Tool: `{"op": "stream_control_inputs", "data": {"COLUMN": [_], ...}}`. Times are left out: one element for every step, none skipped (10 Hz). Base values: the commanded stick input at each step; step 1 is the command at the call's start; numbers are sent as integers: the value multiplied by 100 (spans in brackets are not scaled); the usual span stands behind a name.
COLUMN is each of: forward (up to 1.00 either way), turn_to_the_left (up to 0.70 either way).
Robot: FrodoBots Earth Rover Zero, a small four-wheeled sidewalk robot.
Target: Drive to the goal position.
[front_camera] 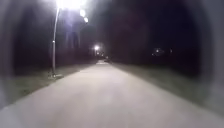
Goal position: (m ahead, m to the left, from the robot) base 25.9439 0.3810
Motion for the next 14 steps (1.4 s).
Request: {"op": "stream_control_inputs", "data": {"forward": [100, 100, 100, 100, 100, 100, 100, 100, 100, 100, 100, 100, 100, 100], "turn_to_the_left": [3, 2, 2, 2, 2, 2, 2, 2, 2, 2, 2, 2, 2, 2]}}
